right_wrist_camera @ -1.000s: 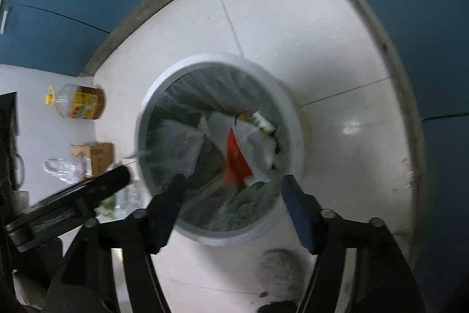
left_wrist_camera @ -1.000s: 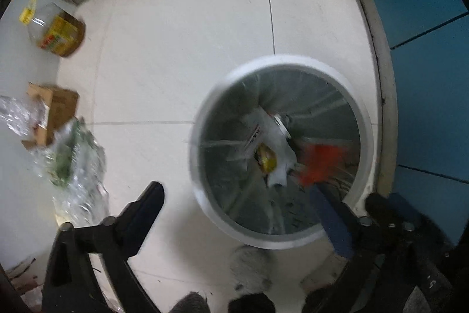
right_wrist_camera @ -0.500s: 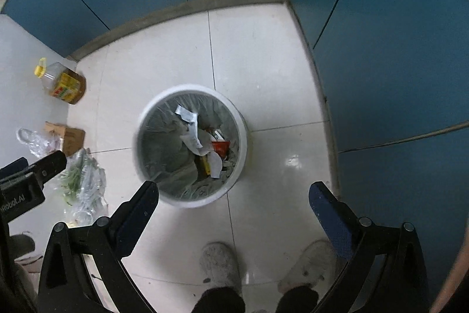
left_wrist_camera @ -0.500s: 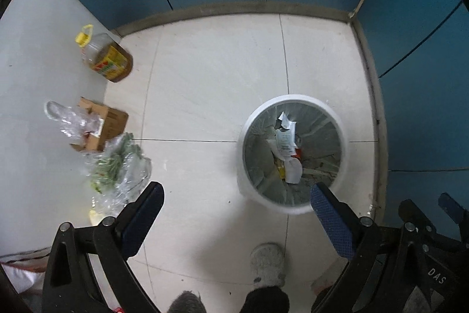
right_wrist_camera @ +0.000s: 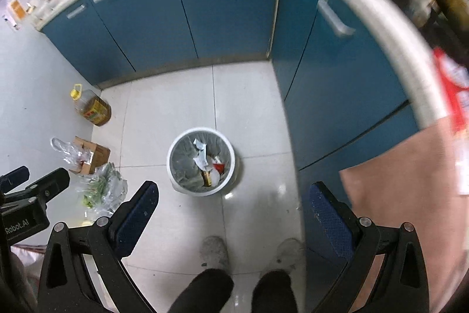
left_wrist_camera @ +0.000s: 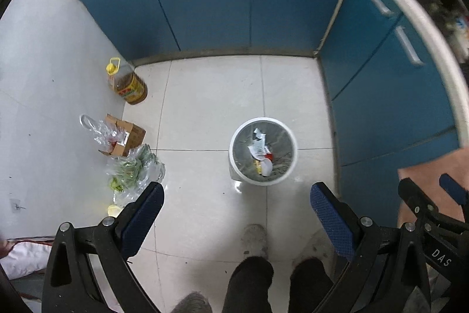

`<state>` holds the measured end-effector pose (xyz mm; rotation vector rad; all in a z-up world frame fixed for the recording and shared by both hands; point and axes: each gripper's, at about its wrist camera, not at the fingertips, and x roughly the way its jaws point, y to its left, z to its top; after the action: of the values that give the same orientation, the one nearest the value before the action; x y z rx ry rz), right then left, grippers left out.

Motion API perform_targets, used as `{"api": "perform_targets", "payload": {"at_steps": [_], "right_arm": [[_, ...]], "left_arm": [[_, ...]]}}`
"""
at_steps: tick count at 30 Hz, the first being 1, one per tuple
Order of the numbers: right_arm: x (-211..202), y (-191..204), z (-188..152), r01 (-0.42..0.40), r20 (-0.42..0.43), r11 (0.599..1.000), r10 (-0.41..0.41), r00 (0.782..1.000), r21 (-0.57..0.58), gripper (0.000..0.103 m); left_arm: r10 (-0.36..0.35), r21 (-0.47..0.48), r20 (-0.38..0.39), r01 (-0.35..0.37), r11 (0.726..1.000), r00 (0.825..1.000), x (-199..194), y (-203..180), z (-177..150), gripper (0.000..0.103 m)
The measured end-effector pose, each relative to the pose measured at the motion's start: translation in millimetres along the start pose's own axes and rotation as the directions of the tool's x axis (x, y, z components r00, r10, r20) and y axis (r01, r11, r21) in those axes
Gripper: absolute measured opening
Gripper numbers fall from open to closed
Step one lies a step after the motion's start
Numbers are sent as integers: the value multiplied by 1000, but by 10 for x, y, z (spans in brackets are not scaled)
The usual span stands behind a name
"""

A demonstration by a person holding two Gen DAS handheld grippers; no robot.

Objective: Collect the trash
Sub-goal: 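Raise both tools back up toward the counter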

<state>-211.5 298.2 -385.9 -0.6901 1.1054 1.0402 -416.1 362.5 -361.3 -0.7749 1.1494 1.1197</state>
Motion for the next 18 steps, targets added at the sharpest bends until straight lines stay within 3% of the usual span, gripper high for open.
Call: {"api": "perform_targets", "payload": {"at_steps": [6, 11, 18], "right_arm": [[-1049, -79, 10, -28, 60, 1000, 28, 998, 3, 103], [-1625, -127, -35, -64, 118, 998, 63, 991, 2, 103], [-2188, -644, -35, -173, 196, 977, 147, 970, 127, 103]], "left_arm": [[-38, 13, 43, 38, 999, 998, -795, -80, -90, 102], [-57, 11, 66, 56, 998, 996, -1265, -145, -157, 102], [-10, 90, 185, -7, 996, 983, -1810, -602, -115, 102]]}}
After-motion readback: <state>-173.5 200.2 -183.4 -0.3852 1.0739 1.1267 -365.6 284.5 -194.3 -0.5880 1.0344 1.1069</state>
